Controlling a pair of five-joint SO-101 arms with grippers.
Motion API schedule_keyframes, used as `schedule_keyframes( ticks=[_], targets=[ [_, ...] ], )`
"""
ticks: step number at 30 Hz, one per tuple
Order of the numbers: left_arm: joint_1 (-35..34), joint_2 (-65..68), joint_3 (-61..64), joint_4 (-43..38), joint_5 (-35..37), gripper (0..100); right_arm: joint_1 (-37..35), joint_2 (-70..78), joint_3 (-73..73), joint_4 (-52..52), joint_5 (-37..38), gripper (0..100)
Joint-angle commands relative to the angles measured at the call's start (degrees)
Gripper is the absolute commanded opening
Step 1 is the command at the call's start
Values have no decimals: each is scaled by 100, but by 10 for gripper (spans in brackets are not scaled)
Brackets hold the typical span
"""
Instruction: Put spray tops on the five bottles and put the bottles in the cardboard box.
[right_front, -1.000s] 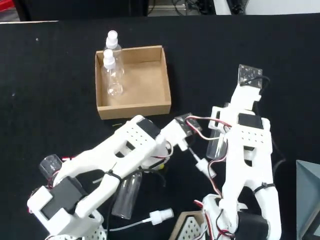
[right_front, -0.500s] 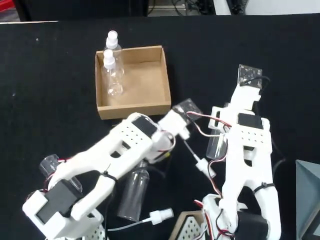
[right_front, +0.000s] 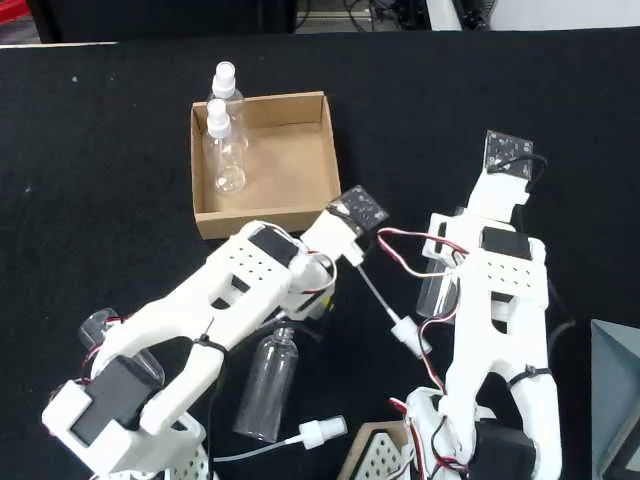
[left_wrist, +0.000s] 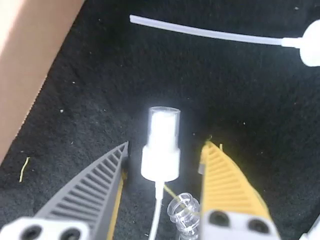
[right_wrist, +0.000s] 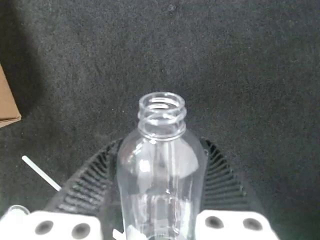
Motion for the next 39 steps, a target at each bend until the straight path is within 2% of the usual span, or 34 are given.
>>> schedule_keyframes(
  ticks=[1, 9, 14, 17, 28, 34, 39],
  targets=[
    [-66, -316, -84, -53, 44, 189, 141, -312, -48, -141, -9, 115],
    [-57, 0, -127, 0, 18, 188, 141, -312, -48, -141, -9, 115],
    [-13, 686, -822, 782, -141, 186, 141, -312, -48, -141, -9, 115],
    [-57, 1020, -1200, 1029, -141, 152, 141, -312, -48, -141, -9, 115],
    [-22, 1424, -1420, 1064, -141, 126, 141, -312, -48, -141, -9, 114],
    [-4, 1424, -1420, 1064, -141, 34, 141, -312, -48, -141, -9, 114],
    [-31, 1055, -1332, 1081, -114, 32, 105, -312, -40, -141, -9, 114]
  ],
)
